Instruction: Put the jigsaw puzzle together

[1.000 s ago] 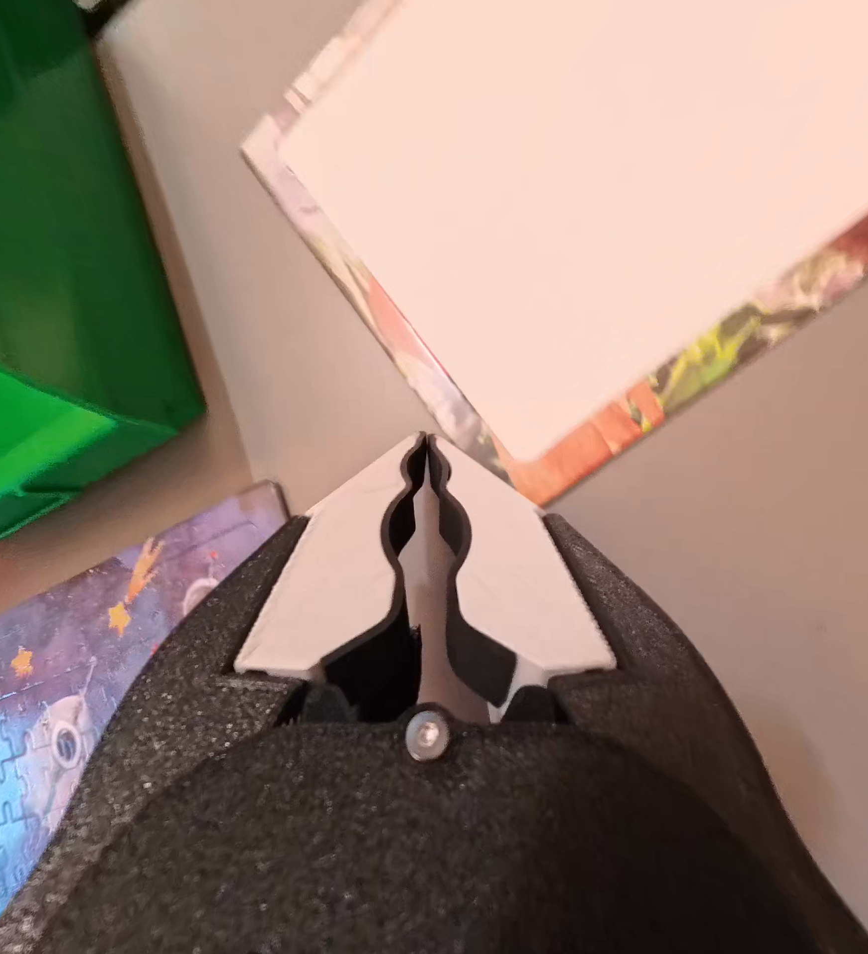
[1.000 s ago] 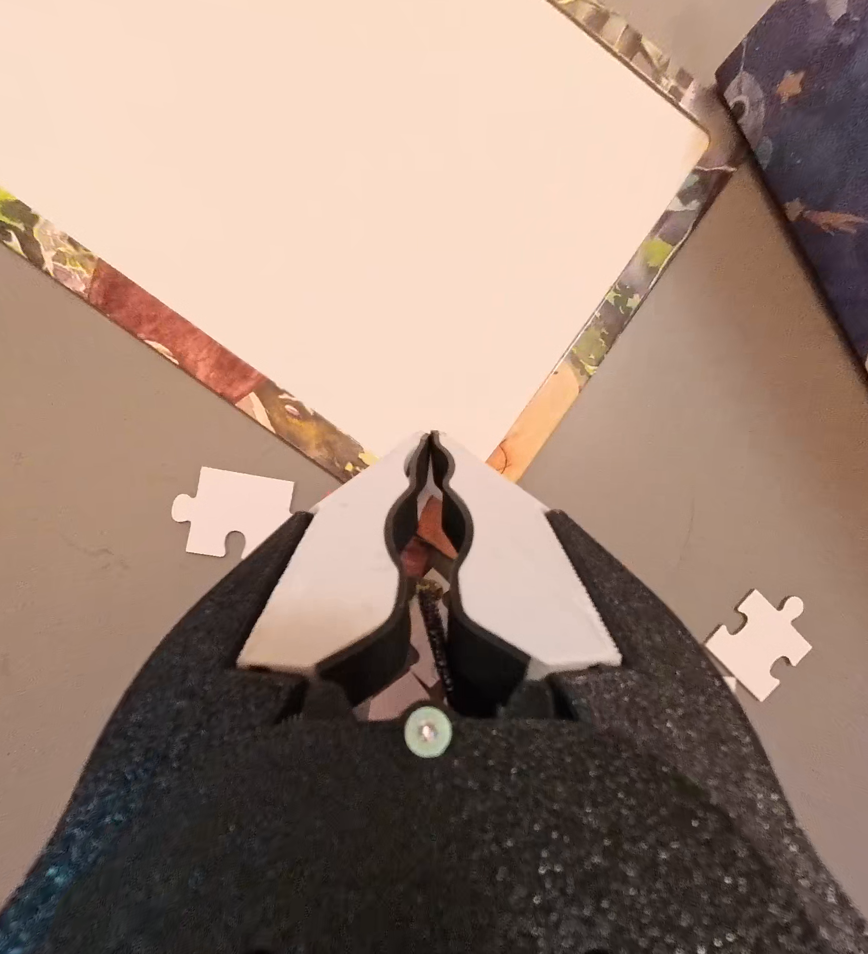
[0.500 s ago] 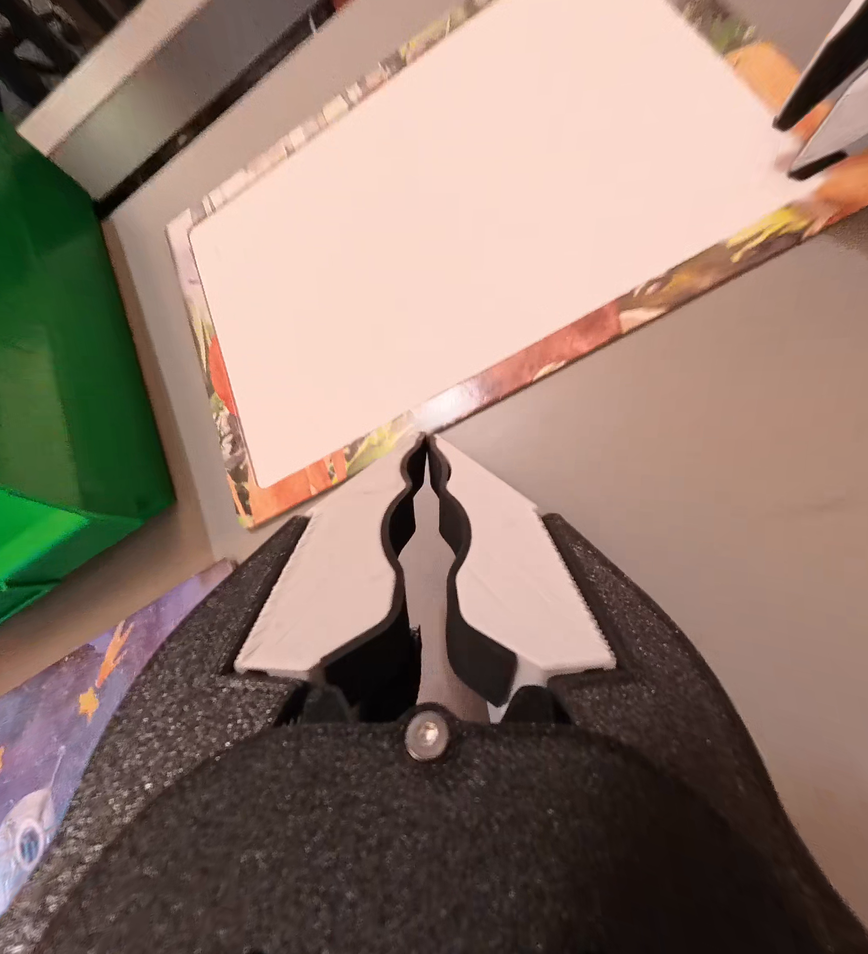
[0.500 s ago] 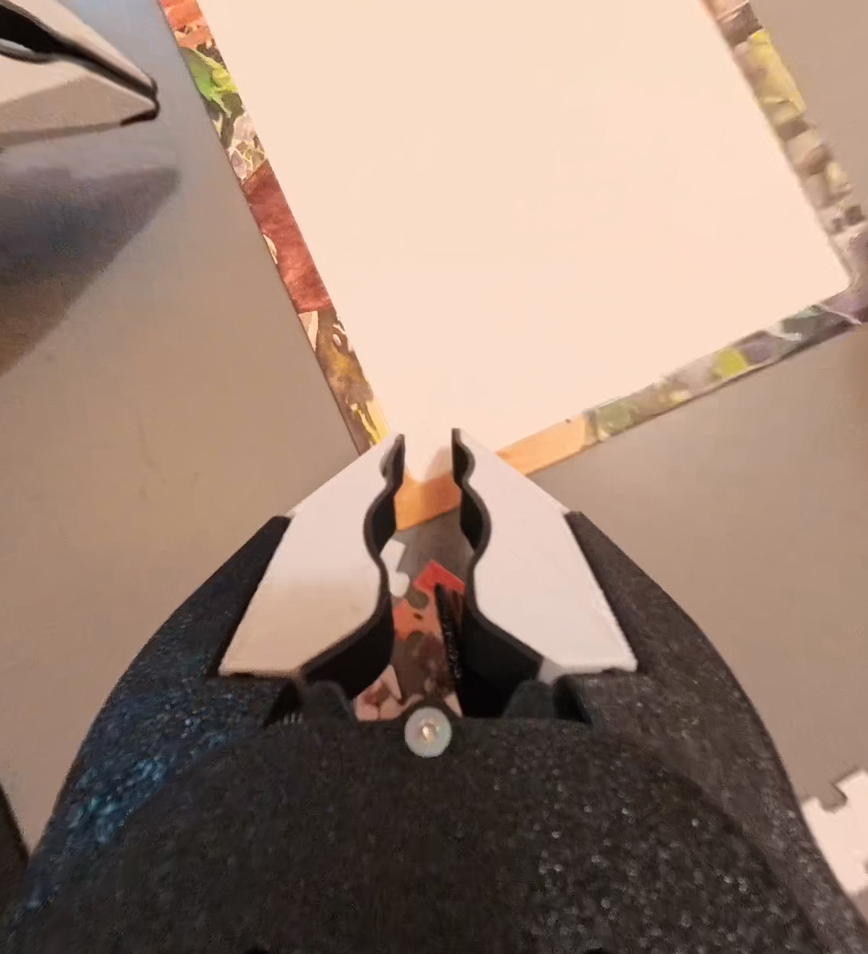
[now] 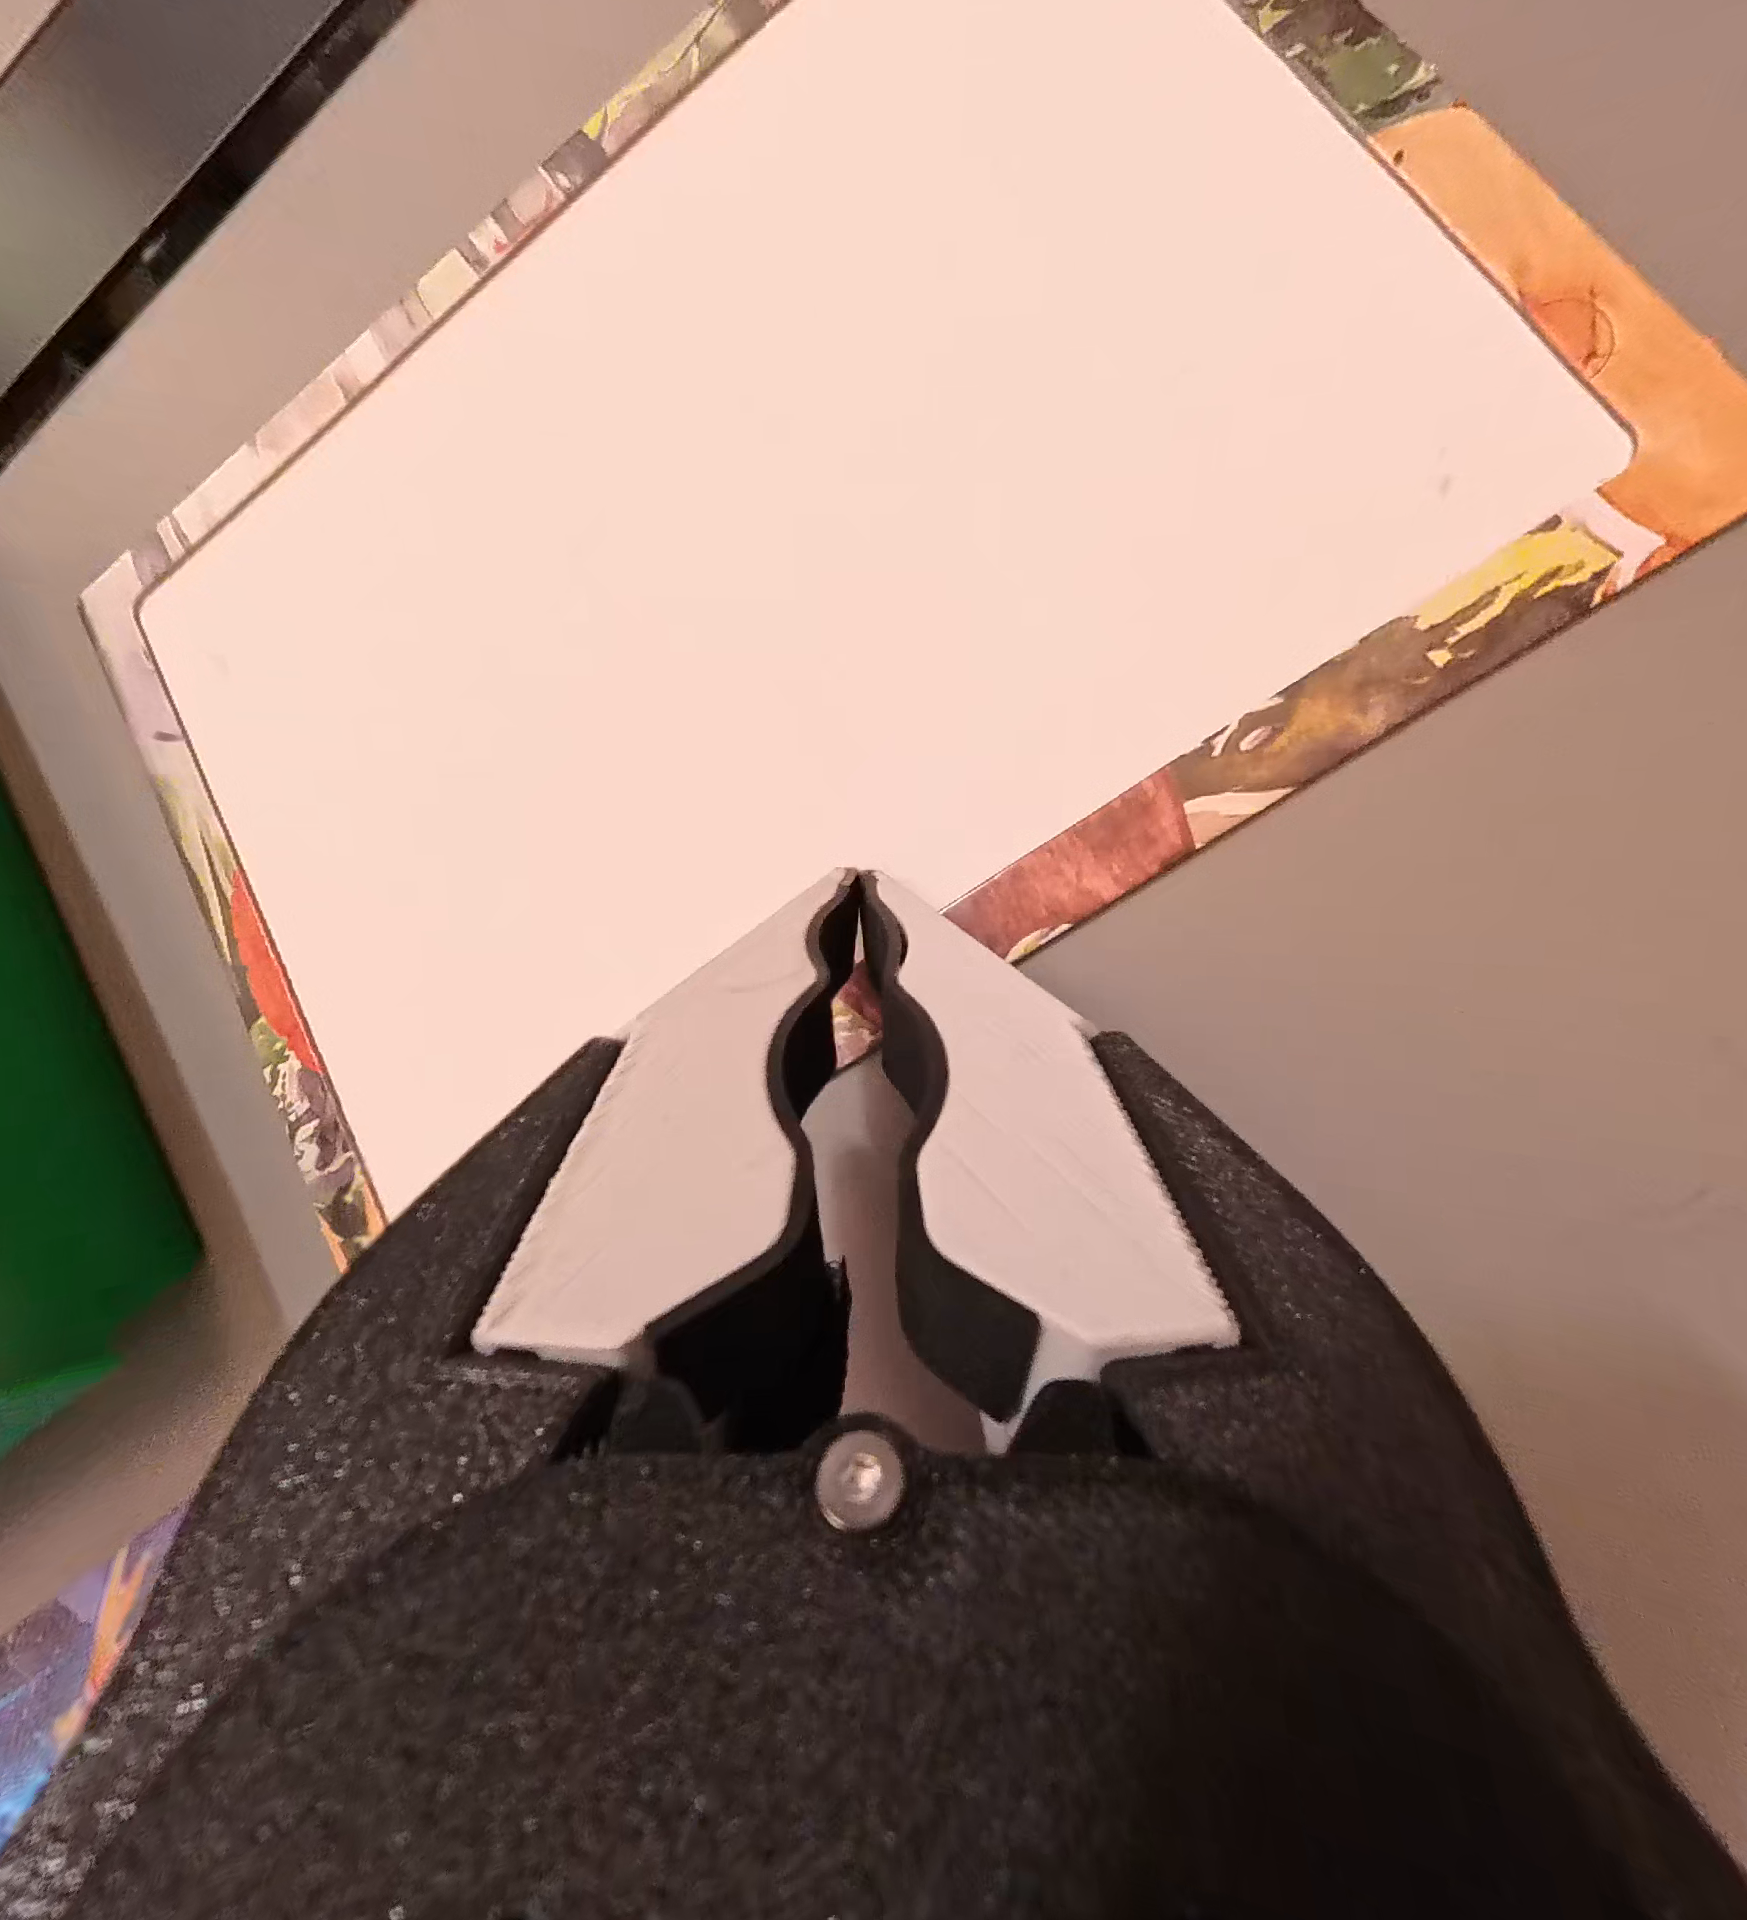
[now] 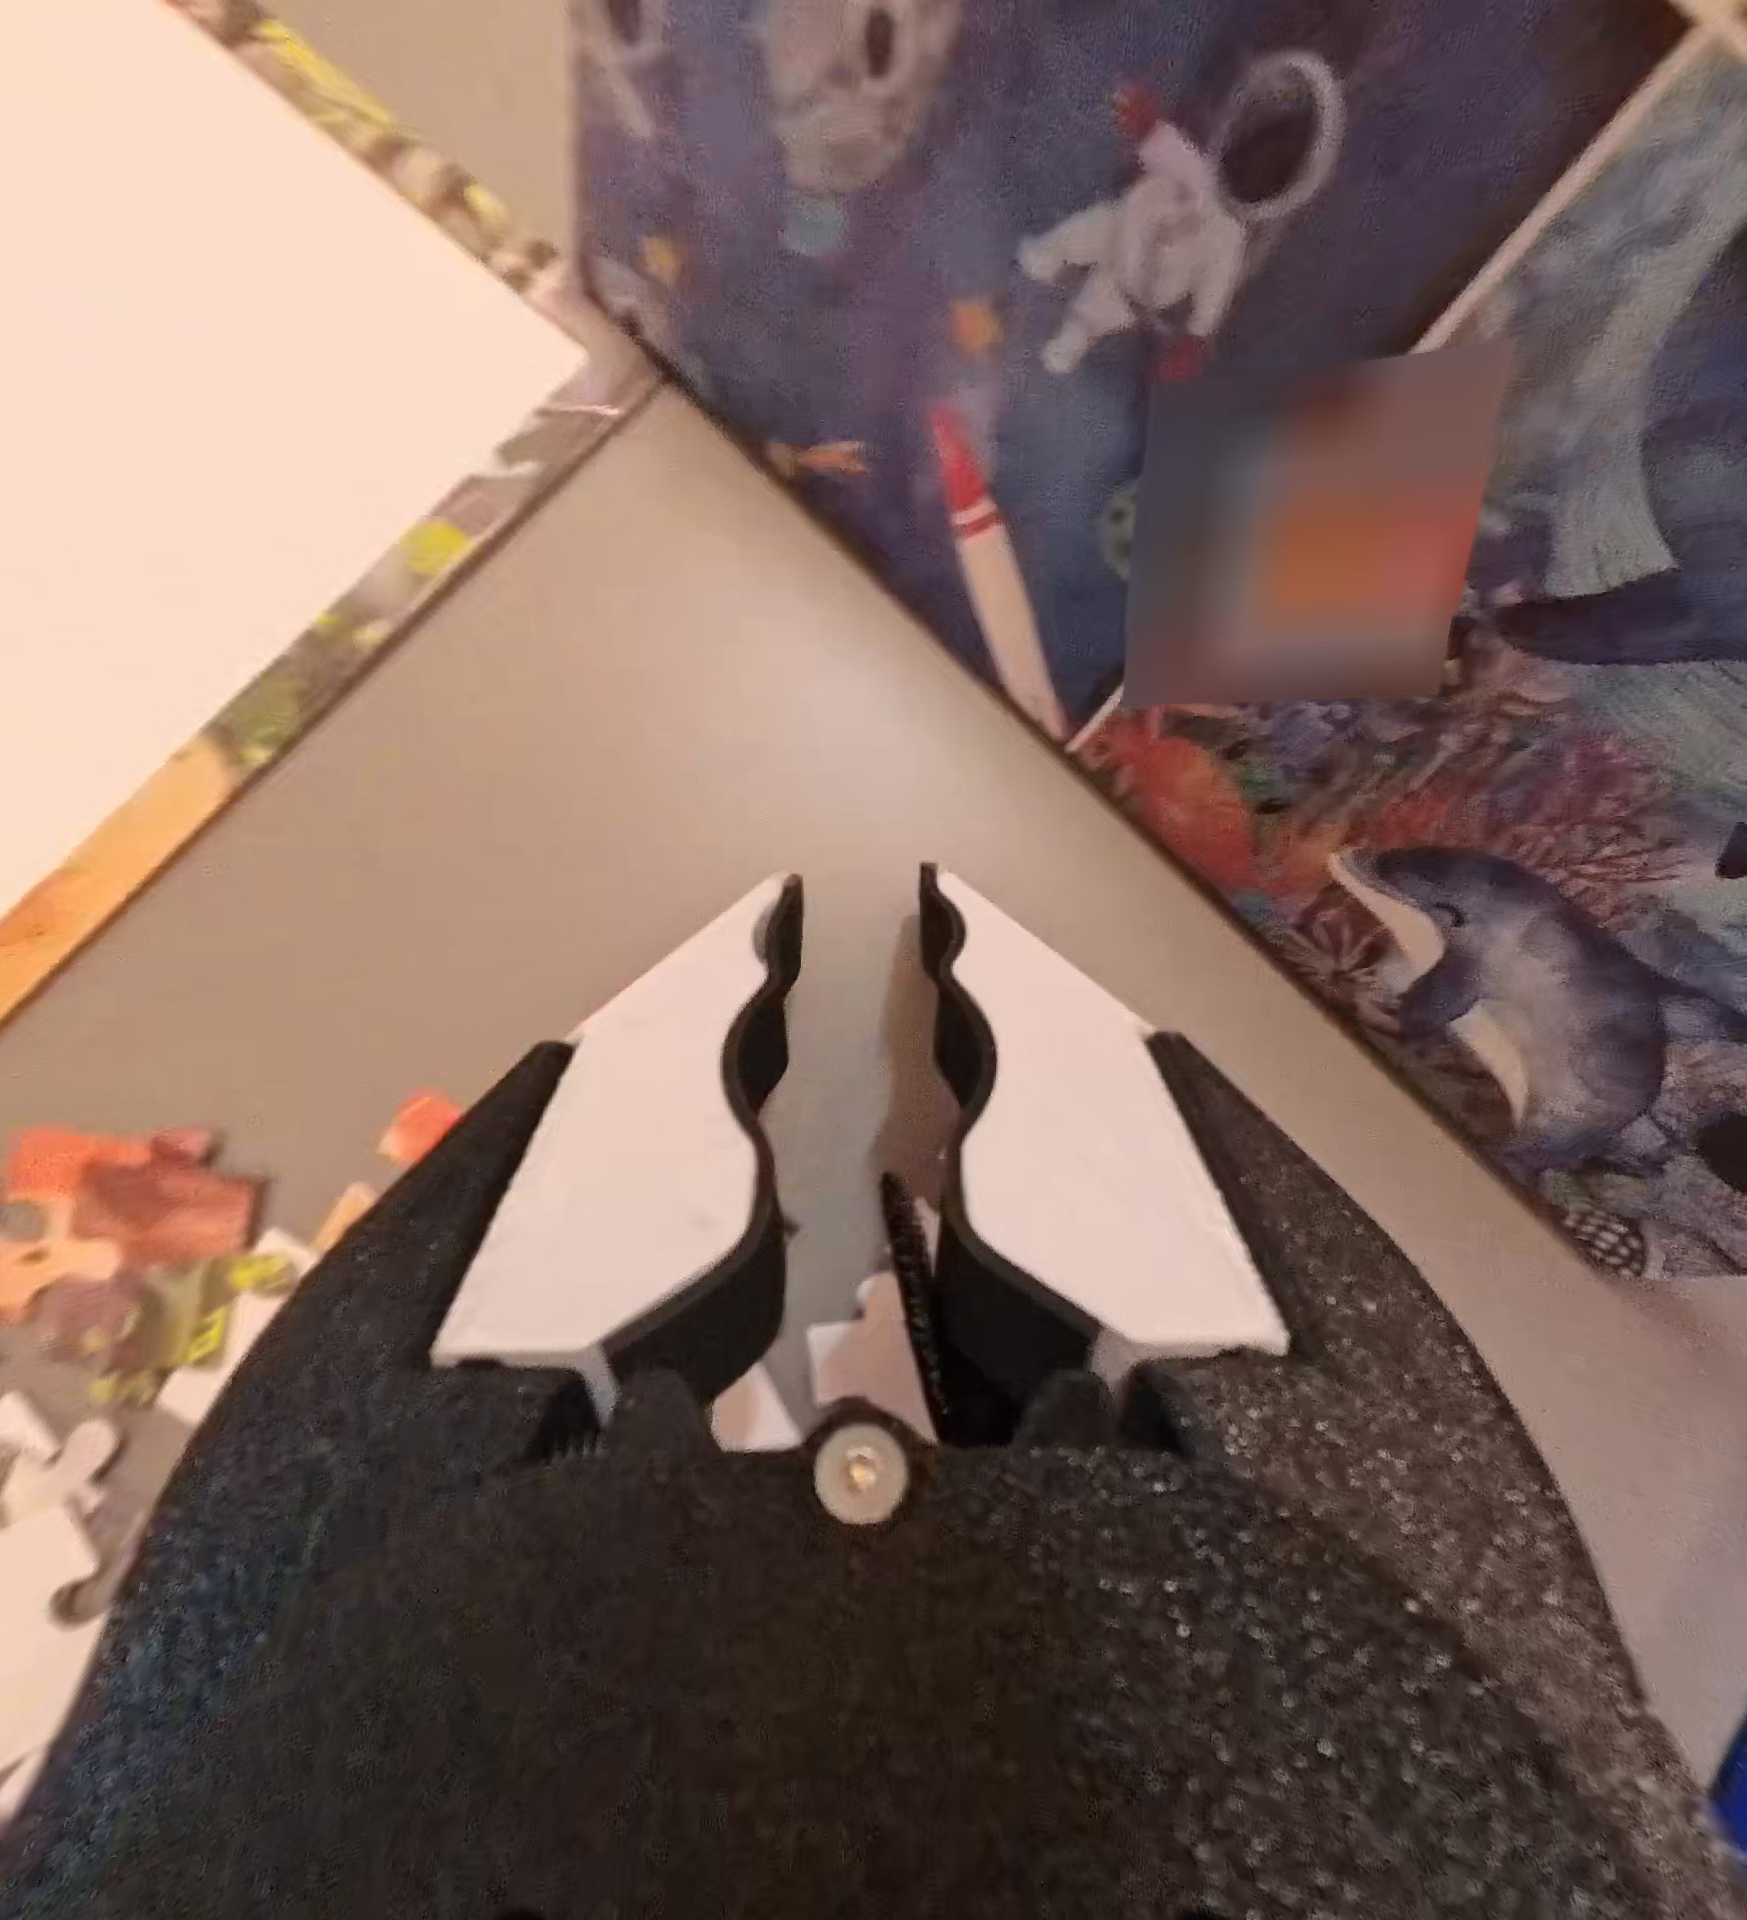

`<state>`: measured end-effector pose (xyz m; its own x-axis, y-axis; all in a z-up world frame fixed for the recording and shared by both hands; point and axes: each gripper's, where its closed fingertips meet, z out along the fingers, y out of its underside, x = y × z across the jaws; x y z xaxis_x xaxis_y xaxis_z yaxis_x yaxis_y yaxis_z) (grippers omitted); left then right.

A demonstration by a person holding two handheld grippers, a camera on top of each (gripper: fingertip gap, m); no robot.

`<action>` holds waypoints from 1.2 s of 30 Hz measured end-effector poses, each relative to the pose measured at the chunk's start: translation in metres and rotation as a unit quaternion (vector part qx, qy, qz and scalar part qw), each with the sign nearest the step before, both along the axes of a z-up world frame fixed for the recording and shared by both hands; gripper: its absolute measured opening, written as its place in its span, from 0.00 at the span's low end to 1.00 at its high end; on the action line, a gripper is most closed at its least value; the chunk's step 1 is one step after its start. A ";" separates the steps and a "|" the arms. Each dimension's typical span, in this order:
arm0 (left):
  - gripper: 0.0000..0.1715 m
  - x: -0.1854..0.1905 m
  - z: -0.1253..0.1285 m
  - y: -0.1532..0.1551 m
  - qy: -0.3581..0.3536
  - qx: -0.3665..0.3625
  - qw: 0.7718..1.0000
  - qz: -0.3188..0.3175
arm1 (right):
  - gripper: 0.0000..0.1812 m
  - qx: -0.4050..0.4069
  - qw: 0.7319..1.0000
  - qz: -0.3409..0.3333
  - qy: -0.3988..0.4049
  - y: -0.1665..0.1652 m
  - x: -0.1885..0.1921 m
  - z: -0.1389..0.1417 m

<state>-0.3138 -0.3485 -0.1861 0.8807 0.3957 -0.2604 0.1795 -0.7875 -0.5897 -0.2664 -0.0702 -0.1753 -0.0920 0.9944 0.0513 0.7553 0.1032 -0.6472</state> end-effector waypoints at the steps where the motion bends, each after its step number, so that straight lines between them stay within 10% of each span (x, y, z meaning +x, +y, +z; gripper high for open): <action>1: 0.00 0.003 0.000 -0.003 0.000 -0.002 1.000 0.002 | 0.12 -0.004 1.000 -0.014 -0.008 0.010 -0.004 -0.006; 10: 0.00 0.028 0.000 -0.019 0.016 -0.028 0.999 -0.001 | 0.01 0.065 0.996 -0.063 0.003 0.032 -0.037 -0.008; 22: 0.00 0.083 0.001 -0.046 0.013 -0.044 0.999 -0.005 | 0.10 0.017 0.997 -0.068 0.010 0.039 -0.033 -0.001; 31: 0.00 0.066 0.019 -0.060 0.045 -0.027 0.998 0.026 | 0.19 0.045 0.952 -0.129 0.275 0.034 0.023 0.137; 36: 0.00 0.043 0.023 -0.034 0.001 0.026 0.999 0.020 | 0.21 0.071 0.956 -0.138 0.249 0.019 0.082 0.114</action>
<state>-0.2706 -0.3826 -0.1635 0.8630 0.4444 -0.2401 0.2093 -0.7472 -0.6308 -0.1845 -0.0516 -0.0617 0.2436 0.9571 0.1572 0.3685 0.0586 -0.9278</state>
